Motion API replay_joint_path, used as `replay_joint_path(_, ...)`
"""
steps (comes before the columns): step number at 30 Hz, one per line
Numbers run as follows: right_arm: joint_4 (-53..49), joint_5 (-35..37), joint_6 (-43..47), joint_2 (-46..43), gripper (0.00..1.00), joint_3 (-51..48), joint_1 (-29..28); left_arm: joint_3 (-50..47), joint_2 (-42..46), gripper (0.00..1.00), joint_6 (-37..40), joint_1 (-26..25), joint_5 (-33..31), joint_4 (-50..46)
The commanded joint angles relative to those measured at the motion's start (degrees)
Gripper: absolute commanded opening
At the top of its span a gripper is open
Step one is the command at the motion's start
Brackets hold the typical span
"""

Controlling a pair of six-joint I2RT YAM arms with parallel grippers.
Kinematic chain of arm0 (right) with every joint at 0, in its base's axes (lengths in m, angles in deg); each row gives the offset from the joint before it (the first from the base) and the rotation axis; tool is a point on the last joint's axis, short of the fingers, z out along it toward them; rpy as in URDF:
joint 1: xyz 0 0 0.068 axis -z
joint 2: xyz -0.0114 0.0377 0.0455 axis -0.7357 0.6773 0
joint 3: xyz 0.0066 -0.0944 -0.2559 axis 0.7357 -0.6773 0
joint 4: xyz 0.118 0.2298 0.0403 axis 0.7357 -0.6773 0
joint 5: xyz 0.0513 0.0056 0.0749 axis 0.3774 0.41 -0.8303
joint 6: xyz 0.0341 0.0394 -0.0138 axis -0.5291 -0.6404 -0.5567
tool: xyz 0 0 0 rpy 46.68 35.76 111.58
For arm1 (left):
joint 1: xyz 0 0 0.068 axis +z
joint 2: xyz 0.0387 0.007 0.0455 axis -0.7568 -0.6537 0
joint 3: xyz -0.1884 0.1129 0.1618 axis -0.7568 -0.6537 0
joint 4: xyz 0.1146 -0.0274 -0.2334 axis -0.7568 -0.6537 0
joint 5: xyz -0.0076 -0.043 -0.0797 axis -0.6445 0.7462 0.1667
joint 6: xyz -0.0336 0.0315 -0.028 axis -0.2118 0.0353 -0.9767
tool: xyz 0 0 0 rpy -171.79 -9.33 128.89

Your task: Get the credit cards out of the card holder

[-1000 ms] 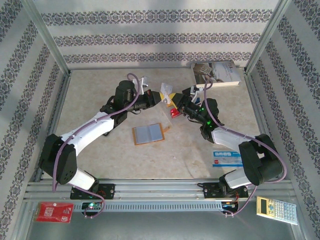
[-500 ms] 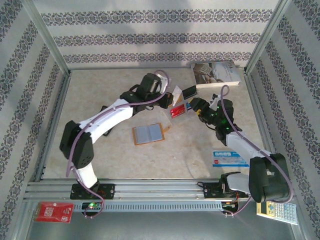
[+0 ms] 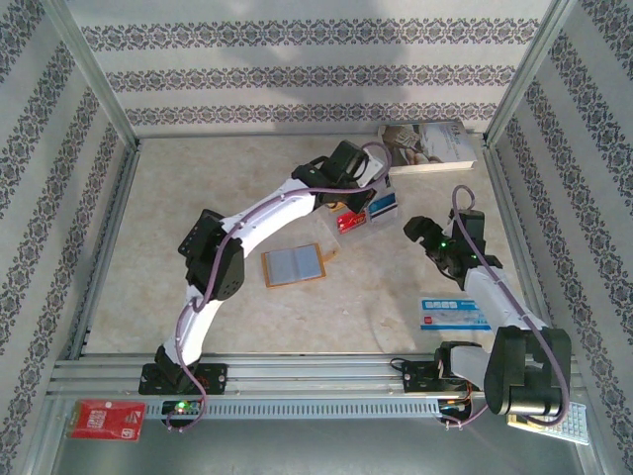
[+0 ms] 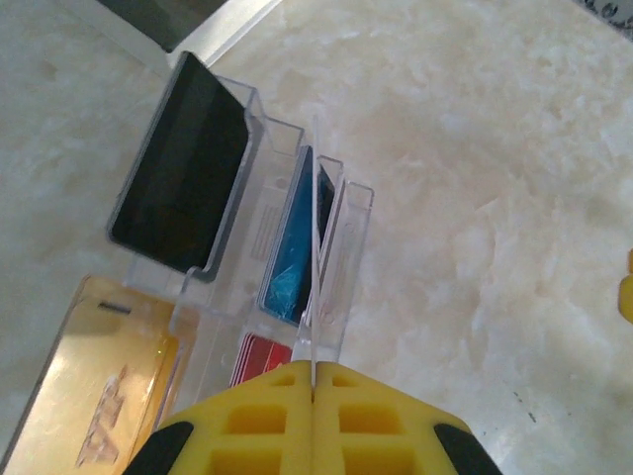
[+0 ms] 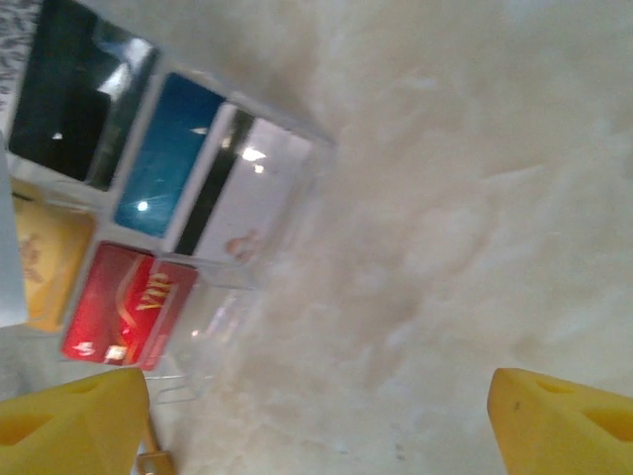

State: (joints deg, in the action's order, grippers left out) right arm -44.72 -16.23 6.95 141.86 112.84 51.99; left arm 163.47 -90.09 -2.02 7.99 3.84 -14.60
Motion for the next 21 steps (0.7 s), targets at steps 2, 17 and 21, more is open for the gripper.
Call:
replay_joint_path(2,-3.6,2.6,3.8,-1.7,0.89,0.6,1.7,8.4,-4.9,0.0,8.0,-2.2,0.8,-8.3)
replay_joint_path(17,-2.9,0.4,3.4,-1.9,0.89,-0.8,2.8,19.0,-14.7,0.0,13.4,-2.4,1.4,-11.5)
replay_joint_path(21,-2.9,-0.2,3.3,-1.8,0.89,-0.8,2.9,19.0,-15.3,0.0,13.7,-2.4,0.8,-10.5)
